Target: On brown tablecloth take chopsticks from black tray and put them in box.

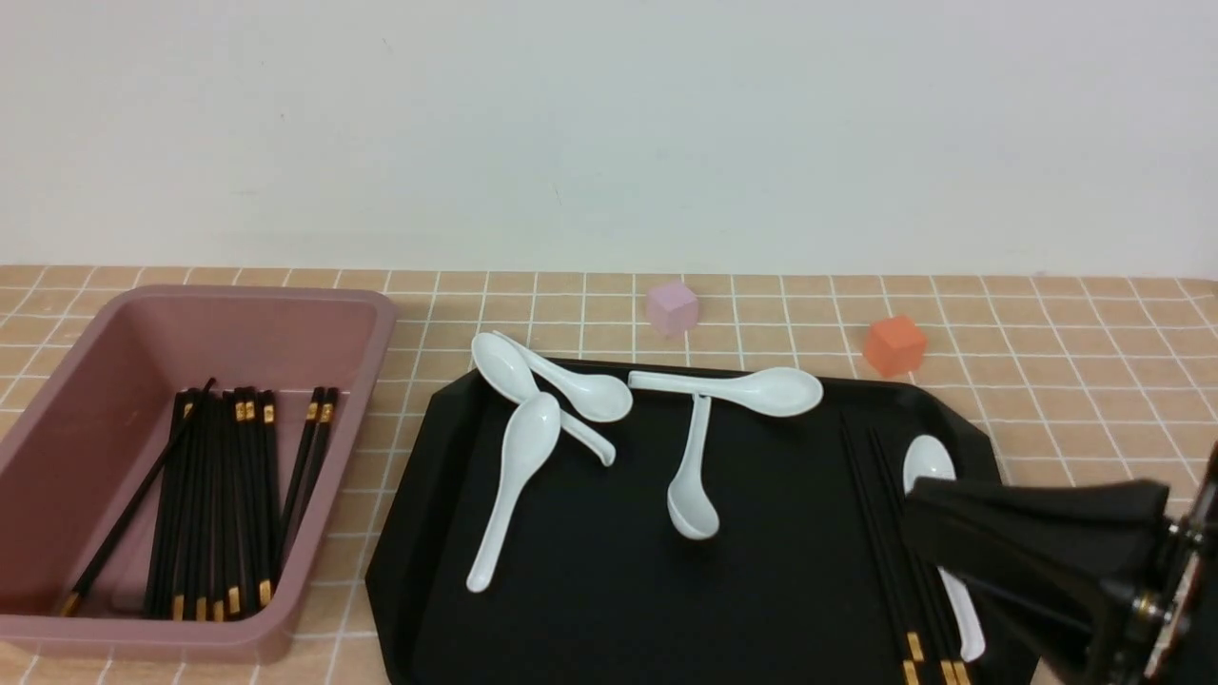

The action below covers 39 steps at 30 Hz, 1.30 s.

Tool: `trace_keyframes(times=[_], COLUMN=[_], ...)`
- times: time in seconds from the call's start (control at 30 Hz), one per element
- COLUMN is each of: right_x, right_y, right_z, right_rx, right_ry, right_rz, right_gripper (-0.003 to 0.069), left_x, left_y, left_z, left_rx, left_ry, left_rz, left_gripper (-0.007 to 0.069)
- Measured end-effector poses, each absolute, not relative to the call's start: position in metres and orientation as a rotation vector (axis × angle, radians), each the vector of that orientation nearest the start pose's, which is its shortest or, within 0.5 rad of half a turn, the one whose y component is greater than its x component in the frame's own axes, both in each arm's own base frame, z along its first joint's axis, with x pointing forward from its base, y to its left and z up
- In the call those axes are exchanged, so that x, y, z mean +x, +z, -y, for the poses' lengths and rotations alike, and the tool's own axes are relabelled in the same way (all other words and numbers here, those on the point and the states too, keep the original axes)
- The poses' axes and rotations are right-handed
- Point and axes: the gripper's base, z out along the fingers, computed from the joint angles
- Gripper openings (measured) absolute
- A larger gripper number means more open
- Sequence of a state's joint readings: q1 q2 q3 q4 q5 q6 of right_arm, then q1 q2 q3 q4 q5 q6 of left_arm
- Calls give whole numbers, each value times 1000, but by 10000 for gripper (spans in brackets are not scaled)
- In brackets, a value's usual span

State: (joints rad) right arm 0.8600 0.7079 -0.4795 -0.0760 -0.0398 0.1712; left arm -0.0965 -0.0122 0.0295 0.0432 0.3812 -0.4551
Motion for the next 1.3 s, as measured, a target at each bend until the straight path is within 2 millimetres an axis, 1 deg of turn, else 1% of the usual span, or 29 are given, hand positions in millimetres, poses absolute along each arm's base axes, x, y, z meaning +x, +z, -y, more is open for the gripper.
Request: trace_keyframes(times=[0.03,0.07,0.1,0.3,0.37,0.7,0.83,0.93,1.1,1.17,1.2,1.27,1.3], right_x=[99,99,98,96,96,96,91,90,89,83,80,75,69], right_y=[308,308,302,281,276,276,279,281,279,279,278,273,261], right_z=[-116,-116,-115,-113,-113,-113,-107,-95,-63,-46,-40,-33,-24], right_rx=[-641,-641,-646,-667,-672,-673,-681,-653,-490,-389,-358,-305,-238], right_ry=[726,726,726,711,707,707,693,642,485,409,384,344,294], right_rz=[-1579,-1579,-1578,-1622,-1634,-1631,-1622,-1633,-1731,-1749,-1751,-1752,-1750], right_gripper=[0,0,1,4,5,14,15,15,22,25,27,29,32], left_x=[52,52,52,52,52,52,52,52,52,52,52,52,52], left_y=[170,170,170,170,170,170,170,170,170,170,170,170,170], left_z=[4,4,4,4,4,4,4,4,4,4,4,4,4], left_rx=[-312,-312,-312,-312,-312,-312,-312,-312,-312,-312,-312,-312,-312], left_ry=[-335,-335,-335,-335,-335,-335,-335,-335,-335,-335,-335,-335,-335], left_rz=[-1870,-1870,-1870,-1870,-1870,-1870,-1870,-1870,-1870,-1870,-1870,-1870,-1870], left_gripper=[238,238,238,238,238,238,238,238,238,238,238,238,238])
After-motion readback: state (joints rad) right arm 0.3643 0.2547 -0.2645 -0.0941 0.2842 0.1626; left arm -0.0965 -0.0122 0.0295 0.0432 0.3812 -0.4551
